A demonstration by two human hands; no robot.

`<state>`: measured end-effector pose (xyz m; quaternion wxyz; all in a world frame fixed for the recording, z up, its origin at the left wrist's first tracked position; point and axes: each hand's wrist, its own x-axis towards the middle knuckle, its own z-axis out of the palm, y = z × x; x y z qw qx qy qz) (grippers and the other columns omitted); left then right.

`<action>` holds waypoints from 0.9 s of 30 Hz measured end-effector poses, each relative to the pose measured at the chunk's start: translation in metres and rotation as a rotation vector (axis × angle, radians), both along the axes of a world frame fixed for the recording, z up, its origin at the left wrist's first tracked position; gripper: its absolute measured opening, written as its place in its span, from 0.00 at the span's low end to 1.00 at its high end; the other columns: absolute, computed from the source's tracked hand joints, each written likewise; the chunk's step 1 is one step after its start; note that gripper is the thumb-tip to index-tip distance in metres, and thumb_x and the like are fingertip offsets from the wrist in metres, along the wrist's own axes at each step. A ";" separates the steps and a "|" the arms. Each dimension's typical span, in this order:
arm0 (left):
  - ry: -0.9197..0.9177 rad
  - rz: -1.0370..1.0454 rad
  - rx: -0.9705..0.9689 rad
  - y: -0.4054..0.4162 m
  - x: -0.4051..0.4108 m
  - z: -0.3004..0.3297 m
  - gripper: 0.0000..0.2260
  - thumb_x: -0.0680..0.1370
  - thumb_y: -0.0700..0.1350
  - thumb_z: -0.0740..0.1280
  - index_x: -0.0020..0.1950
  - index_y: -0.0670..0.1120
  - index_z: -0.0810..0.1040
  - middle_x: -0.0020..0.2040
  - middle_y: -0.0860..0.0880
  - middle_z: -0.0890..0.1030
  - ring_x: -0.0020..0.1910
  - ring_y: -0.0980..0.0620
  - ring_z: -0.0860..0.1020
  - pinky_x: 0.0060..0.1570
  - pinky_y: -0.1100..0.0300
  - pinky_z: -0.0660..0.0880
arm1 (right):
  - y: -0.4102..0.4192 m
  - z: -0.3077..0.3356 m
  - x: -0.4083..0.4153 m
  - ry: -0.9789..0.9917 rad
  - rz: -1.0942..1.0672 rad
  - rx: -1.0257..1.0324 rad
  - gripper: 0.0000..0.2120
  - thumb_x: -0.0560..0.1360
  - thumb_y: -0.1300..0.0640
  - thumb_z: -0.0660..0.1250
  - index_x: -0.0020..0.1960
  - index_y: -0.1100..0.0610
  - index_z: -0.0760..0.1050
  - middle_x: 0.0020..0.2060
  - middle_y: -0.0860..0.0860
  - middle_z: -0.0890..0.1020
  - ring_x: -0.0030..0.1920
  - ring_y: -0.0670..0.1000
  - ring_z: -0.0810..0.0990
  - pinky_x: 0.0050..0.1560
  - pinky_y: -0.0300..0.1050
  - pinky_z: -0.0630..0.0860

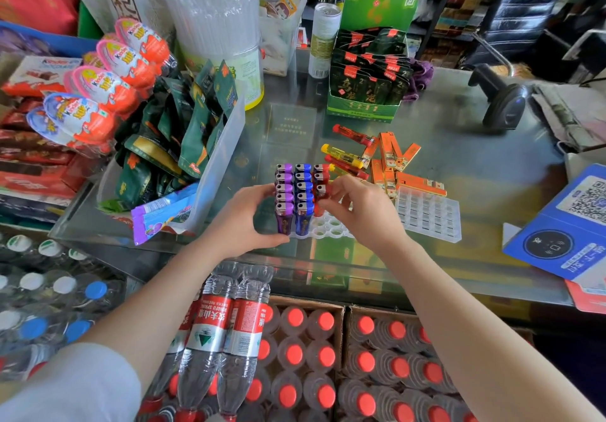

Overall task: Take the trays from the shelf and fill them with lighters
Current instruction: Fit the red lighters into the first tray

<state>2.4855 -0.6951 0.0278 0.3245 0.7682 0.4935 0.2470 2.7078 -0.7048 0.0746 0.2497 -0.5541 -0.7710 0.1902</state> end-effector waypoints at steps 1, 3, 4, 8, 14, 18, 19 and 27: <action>-0.003 0.001 -0.004 0.000 0.000 0.000 0.27 0.62 0.57 0.74 0.59 0.55 0.72 0.56 0.57 0.78 0.58 0.55 0.74 0.58 0.46 0.71 | 0.001 0.002 0.005 0.024 0.022 -0.034 0.17 0.71 0.45 0.67 0.50 0.58 0.75 0.41 0.48 0.80 0.38 0.50 0.78 0.39 0.47 0.78; -0.002 0.003 -0.009 -0.001 0.000 0.002 0.26 0.62 0.56 0.74 0.58 0.56 0.72 0.56 0.57 0.77 0.58 0.56 0.74 0.59 0.47 0.71 | 0.004 0.005 0.017 0.126 -0.009 -0.093 0.18 0.72 0.43 0.64 0.50 0.58 0.75 0.40 0.48 0.79 0.40 0.48 0.78 0.41 0.41 0.77; -0.002 0.001 -0.008 -0.001 0.000 0.003 0.26 0.62 0.56 0.74 0.58 0.56 0.73 0.56 0.58 0.78 0.58 0.56 0.74 0.59 0.47 0.71 | 0.008 0.004 0.023 0.163 -0.066 -0.091 0.15 0.74 0.46 0.63 0.49 0.58 0.76 0.40 0.49 0.79 0.40 0.49 0.78 0.41 0.41 0.76; 0.006 -0.008 -0.007 0.000 0.001 0.005 0.24 0.63 0.56 0.74 0.56 0.56 0.73 0.55 0.58 0.78 0.57 0.57 0.74 0.58 0.48 0.71 | 0.035 -0.011 0.038 -0.013 -0.254 -0.024 0.08 0.77 0.59 0.61 0.49 0.60 0.77 0.47 0.56 0.81 0.44 0.56 0.78 0.42 0.46 0.73; 0.018 0.031 0.004 -0.006 0.002 0.010 0.27 0.61 0.60 0.70 0.58 0.60 0.69 0.53 0.70 0.69 0.55 0.65 0.67 0.55 0.60 0.65 | 0.059 -0.017 0.038 -0.241 -0.271 -0.055 0.11 0.75 0.63 0.61 0.55 0.62 0.76 0.54 0.60 0.78 0.55 0.61 0.74 0.53 0.53 0.74; 0.042 0.048 -0.011 -0.007 0.001 0.009 0.32 0.60 0.62 0.69 0.62 0.58 0.68 0.55 0.66 0.69 0.58 0.62 0.67 0.58 0.58 0.65 | 0.065 -0.015 0.037 -0.286 -0.289 -0.083 0.11 0.75 0.58 0.64 0.57 0.59 0.75 0.52 0.58 0.80 0.55 0.59 0.74 0.48 0.54 0.77; 0.047 0.051 -0.014 -0.007 0.001 0.008 0.33 0.60 0.62 0.69 0.63 0.57 0.68 0.56 0.65 0.69 0.58 0.61 0.67 0.59 0.58 0.64 | 0.066 -0.014 0.037 -0.298 -0.289 -0.089 0.11 0.75 0.57 0.64 0.56 0.59 0.75 0.50 0.58 0.80 0.55 0.59 0.74 0.46 0.54 0.78; 0.034 0.047 -0.013 -0.008 0.001 0.009 0.34 0.60 0.61 0.69 0.64 0.56 0.67 0.56 0.64 0.68 0.58 0.61 0.66 0.57 0.60 0.63 | 0.068 -0.005 0.031 -0.372 -0.315 -0.147 0.12 0.75 0.58 0.65 0.58 0.58 0.73 0.48 0.58 0.78 0.54 0.60 0.74 0.46 0.53 0.76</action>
